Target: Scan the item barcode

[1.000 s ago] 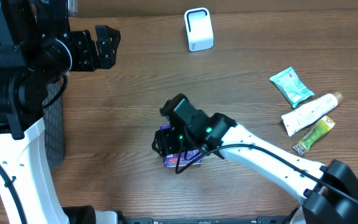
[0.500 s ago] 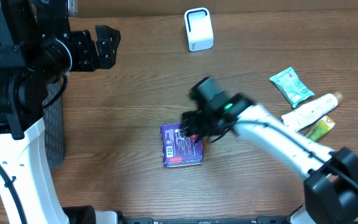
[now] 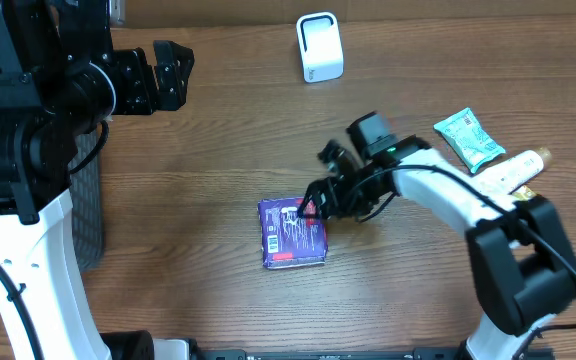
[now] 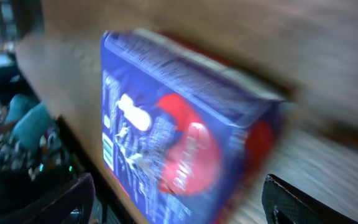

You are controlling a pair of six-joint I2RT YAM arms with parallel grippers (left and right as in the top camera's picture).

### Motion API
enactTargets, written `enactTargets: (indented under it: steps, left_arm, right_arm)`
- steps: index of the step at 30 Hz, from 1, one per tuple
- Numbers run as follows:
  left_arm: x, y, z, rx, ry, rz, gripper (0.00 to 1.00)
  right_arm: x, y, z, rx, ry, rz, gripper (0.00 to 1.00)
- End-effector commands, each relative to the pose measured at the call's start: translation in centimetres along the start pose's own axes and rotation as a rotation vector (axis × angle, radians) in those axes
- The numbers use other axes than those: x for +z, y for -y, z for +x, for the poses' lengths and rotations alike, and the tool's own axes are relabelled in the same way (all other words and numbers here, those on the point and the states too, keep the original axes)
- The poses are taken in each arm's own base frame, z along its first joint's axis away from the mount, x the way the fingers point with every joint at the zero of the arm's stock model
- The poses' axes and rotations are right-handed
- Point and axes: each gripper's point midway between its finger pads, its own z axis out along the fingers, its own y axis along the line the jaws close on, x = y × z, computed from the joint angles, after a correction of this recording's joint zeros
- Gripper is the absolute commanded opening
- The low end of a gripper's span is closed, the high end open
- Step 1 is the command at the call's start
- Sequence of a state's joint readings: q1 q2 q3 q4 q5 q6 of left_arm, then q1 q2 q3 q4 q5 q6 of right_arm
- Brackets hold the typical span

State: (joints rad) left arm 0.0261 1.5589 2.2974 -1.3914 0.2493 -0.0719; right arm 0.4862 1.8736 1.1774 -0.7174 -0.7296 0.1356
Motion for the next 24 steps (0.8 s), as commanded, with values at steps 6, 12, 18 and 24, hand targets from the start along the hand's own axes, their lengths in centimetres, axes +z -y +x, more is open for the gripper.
enactTargets:
  steps: [6, 12, 18, 24]
  left_arm:
    - [0.1, 0.0, -0.3, 0.018, 0.006, -0.001, 1.00]
    - [0.1, 0.0, -0.3, 0.018, 0.006, -0.001, 1.00]
    - [0.1, 0.0, -0.3, 0.018, 0.006, -0.001, 0.99]
    - [0.1, 0.0, -0.3, 0.018, 0.006, -0.001, 1.00]
  right_arm:
    - [1.8, -0.7, 0.3, 0.000, -0.006, 0.066, 0.88]
    - [2.3, -0.4, -0.8, 0.033, 0.055, 0.095, 0.88]
    - [3.4, 0.9, -0.6, 0.117, 0.100, 0.082, 0.80]
    - [3.9, 0.9, 0.1, 0.178, 0.084, 0.073, 0.72]
